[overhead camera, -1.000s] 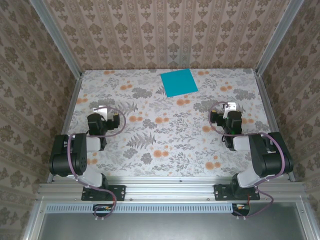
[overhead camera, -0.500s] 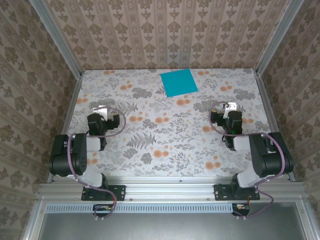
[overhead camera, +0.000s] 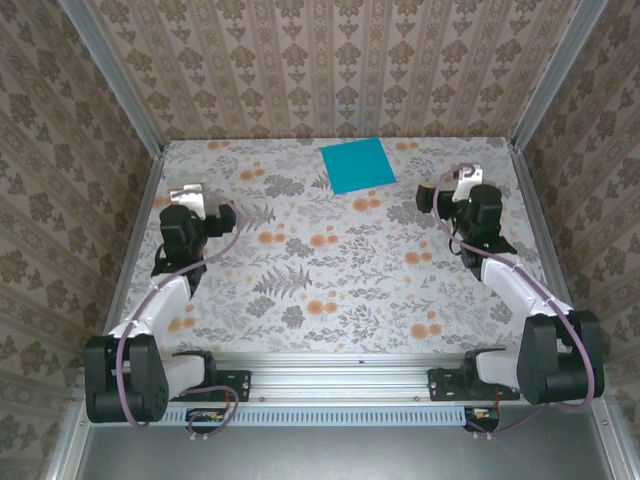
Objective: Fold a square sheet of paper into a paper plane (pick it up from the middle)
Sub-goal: Move the square sheet of paper to the center of the table.
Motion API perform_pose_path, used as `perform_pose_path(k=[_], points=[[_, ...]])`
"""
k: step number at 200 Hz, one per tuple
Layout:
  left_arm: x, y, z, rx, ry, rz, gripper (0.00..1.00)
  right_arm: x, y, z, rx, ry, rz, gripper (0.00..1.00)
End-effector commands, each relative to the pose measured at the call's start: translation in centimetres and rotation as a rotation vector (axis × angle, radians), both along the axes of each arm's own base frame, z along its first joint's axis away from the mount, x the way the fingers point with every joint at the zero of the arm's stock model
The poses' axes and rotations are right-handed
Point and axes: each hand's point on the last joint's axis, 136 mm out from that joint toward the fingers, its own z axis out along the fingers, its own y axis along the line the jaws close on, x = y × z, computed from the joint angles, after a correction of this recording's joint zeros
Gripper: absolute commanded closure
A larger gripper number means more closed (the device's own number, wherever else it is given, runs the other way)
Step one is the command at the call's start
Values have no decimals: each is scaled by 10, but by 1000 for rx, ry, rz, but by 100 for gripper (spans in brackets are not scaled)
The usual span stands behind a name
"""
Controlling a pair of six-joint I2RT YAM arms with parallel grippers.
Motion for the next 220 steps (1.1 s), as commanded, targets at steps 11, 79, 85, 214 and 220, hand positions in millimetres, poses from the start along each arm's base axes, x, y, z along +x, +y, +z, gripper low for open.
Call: perform_pose_path(k=[11,79,85,214,220], points=[[-8,-39,-19,-259,235,-111,0,11,36,-13,109,164,90,0],[15,-86,-31,-400,385,-211,0,63,76,-42,-20,337,50,0],[18,-88,-32,-413,391,-211,0,67,78,-48,-24,355,49,0],[41,-145,-71,-455,540,-296,0,159,130,-139,-102,583,62,0],[42,-147,-73,-456,546,-299,0,162,131,-142,-106,587,63,0]])
